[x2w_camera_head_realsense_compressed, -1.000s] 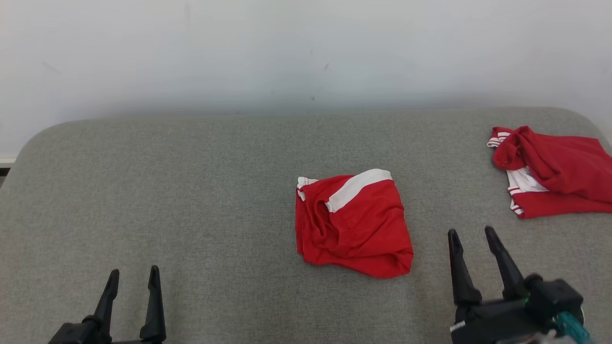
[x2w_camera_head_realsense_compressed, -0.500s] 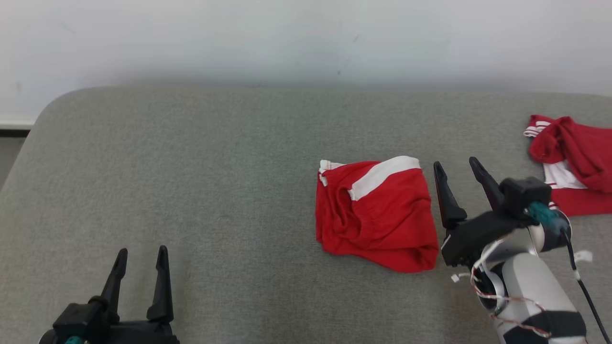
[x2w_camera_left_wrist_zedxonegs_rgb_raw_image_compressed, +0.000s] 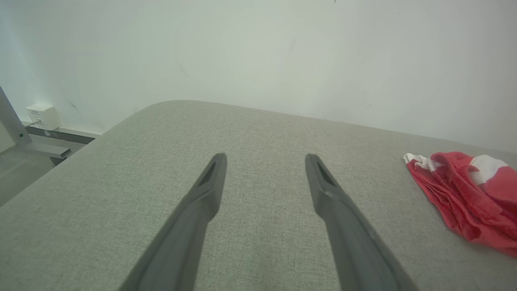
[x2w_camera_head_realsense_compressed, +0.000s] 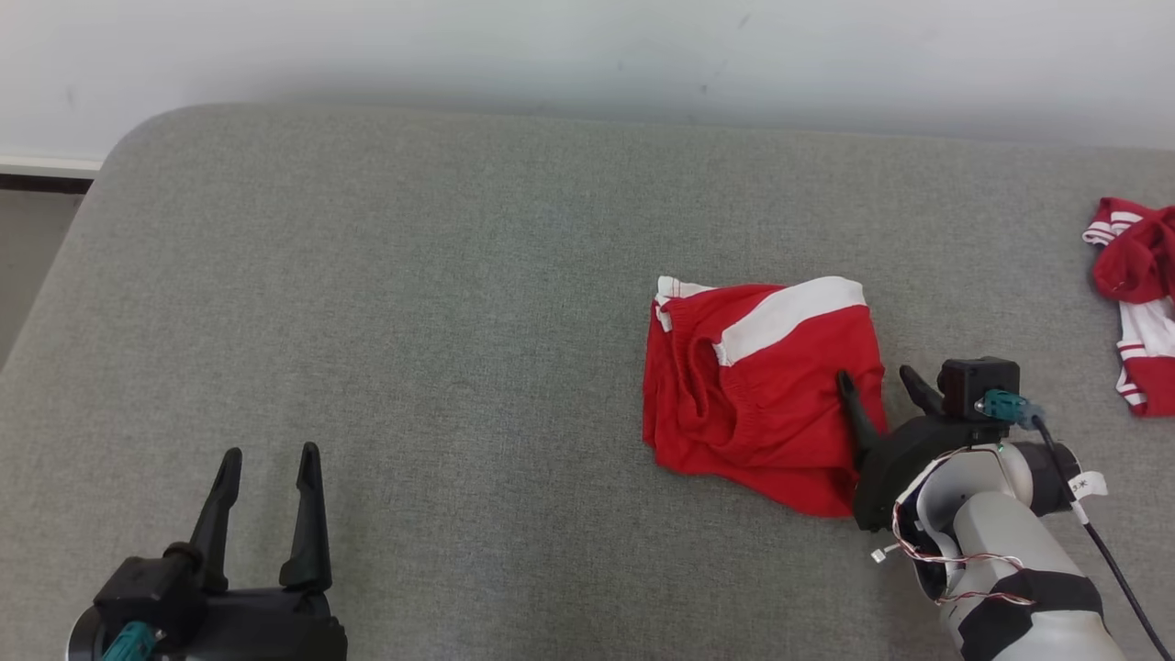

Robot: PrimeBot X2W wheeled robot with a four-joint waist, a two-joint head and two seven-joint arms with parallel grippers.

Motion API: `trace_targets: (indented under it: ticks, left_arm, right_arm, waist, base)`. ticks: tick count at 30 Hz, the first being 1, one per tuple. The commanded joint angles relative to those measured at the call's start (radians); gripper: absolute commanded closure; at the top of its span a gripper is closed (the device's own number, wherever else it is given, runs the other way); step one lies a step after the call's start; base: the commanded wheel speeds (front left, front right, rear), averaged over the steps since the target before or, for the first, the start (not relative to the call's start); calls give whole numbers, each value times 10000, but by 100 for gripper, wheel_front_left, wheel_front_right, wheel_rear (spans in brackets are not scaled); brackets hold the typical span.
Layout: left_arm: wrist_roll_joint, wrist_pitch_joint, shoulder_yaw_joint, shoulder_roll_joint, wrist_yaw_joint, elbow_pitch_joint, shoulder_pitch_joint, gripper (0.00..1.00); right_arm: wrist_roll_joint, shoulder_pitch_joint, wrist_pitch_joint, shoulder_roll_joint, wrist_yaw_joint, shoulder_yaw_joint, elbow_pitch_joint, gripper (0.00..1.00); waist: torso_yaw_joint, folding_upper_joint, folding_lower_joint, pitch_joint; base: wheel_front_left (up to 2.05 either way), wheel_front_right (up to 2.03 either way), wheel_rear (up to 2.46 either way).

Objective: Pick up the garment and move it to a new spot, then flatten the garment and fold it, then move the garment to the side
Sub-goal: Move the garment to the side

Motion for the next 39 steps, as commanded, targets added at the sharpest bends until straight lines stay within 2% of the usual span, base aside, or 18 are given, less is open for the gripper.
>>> trace_targets:
  ticks: [1,7,8,9,10,11,13,19,24,32,39]
  left_arm:
    - [-44,-16,25,-3,-26,-31,-146,0]
    - [-33,-16,0,-5,-34,-4,-298,0]
    - [-39,-14,-4,-6,-38,29,-333,0]
    - [-44,-16,-11,-6,-41,59,-354,0]
    - [-51,-16,-15,-7,-42,81,-364,0]
    - [-59,-14,-4,-8,-44,95,-365,0]
    - [-74,-16,40,-9,-44,88,-352,0]
    - [-89,-9,62,-9,-47,40,-318,0]
    - [-74,-9,-42,-9,-62,6,-499,0]
    - [-9,-11,-31,133,-52,-488,-965,0]
    - [78,-8,-159,511,-55,-1115,-1402,0]
  right_arm:
    - [-41,-181,-95,73,-29,2,337,0]
    - [110,-576,-198,260,-29,44,1439,0]
    - [164,-632,-152,304,-29,98,1646,8]
    - [238,-684,-167,361,-29,151,1818,55]
    - [295,-740,-209,398,-29,209,1968,97]
    - [357,-790,-230,410,-29,273,2072,100]
    - [555,-953,-261,409,-29,417,2230,100]
    - [868,-1573,-438,-158,-29,1390,2067,100]
    - [1219,-2149,-250,-979,-31,2436,1568,100]
    - [1856,-3551,551,-2777,-31,4103,208,100]
    - [2580,-4643,1155,-4568,-31,4742,-984,100]
  waist:
    - [27,-1,-2,87]
    - [52,-1,-2,225]
    - [61,-1,-2,234]
    - [67,-1,-2,233]
    - [68,-1,-2,226]
    - [53,-1,-2,217]
    - [-4,-1,-2,210]
    - [-314,-1,-2,309]
    - [-682,-1,-2,635]
    - [-1632,-1,-2,2013]
    - [-2526,-1,-2,3343]
  base:
    - [0,0,0]
    - [0,0,0]
    - [0,0,0]
    - [0,0,0]
    - [0,0,0]
    - [0,0,0]
    - [0,0,0]
    - [0,0,0]
    - [0,0,0]
    - [0,0,0]
    - [0,0,0]
